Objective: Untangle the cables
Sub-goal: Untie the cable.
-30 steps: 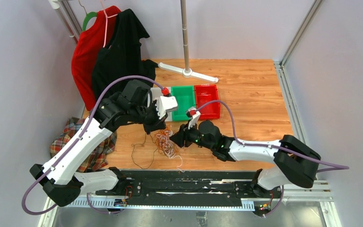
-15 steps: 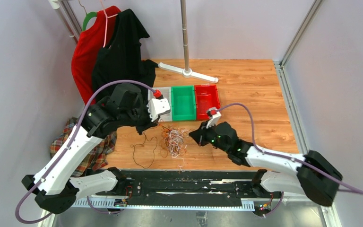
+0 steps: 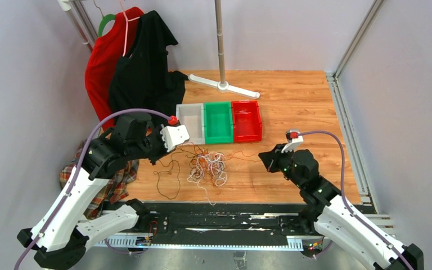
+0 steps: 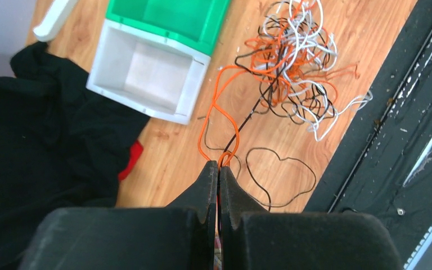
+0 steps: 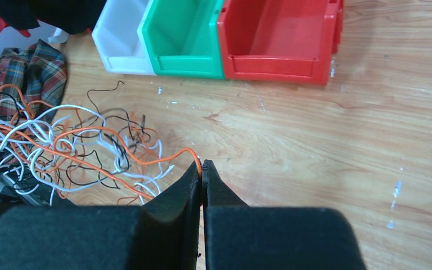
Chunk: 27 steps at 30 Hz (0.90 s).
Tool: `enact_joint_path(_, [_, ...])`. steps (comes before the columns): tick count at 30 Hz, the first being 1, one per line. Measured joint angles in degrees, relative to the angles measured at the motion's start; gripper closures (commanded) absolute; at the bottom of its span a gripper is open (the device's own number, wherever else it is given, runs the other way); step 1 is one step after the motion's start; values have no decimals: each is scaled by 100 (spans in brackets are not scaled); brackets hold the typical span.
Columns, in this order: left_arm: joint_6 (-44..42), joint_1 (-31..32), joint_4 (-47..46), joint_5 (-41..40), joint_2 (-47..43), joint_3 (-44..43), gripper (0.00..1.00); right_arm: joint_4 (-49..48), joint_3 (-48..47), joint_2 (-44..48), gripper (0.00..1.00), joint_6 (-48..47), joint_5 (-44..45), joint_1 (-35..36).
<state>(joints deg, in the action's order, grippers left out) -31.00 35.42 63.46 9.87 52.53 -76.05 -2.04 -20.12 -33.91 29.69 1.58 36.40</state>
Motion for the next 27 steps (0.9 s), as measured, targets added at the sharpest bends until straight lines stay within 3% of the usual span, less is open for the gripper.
enact_joint_path(5, [-35,0,42,-7,-105,404,99,439,-35,98,99,-50,-35,-116])
enact_joint_path(10, [-291,0,-42,-275,-197,922,99,1180,-656,-33,99,-302,52,-332])
enact_joint_path(18, [-1003,-4,-426,-1467,-649,2500,99,1862,-1996,-146,100,-673,-208,-2524])
enact_joint_path(27, [-1423,-4,-981,-2321,-763,2973,99,2347,-2444,-568,99,-610,-203,-3724])
